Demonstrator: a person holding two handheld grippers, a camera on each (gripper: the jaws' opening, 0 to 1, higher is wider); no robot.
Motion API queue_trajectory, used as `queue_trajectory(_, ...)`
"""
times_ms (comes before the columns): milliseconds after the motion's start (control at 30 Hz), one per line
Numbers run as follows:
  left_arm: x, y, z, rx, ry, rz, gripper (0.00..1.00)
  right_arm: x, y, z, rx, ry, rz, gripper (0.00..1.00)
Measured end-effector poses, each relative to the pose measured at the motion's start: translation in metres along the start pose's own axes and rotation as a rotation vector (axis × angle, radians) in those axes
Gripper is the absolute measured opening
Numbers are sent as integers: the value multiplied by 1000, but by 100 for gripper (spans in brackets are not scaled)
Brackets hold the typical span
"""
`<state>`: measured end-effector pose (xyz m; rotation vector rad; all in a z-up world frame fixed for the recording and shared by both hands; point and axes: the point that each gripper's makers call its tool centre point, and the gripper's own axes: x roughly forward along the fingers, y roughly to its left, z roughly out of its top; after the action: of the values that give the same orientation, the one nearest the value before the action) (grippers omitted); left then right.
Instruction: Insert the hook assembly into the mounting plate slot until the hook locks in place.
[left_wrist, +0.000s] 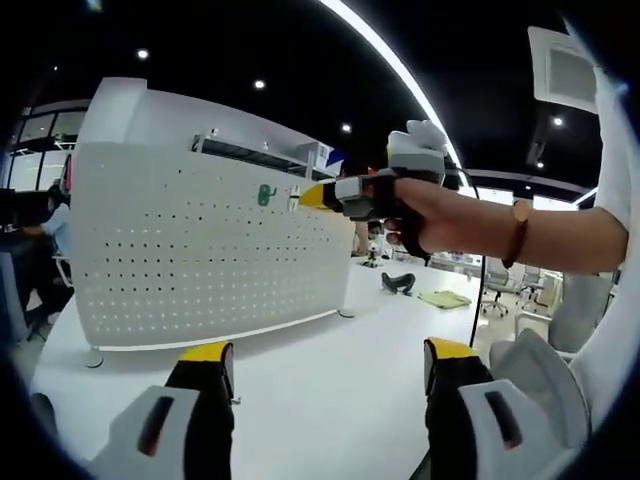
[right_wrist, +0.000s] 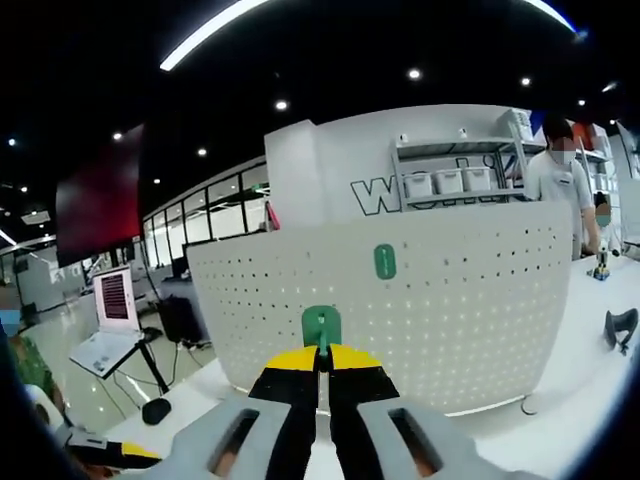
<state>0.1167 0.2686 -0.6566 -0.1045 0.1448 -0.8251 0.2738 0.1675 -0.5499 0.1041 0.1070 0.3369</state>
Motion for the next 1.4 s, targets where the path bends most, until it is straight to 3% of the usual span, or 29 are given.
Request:
queue_trajectory(333,-5,5,-3,-28,4,12,82,13,-5,6,1,-9,-16,1)
queue_trajectory(833,-12,12,2,-10,-2,21,82,28,-5,17,12,-21,-34,1)
queue_trajectory(1400,-18,19,-4,-4,18,15,83,47,-3,30,11,-39,-63,1)
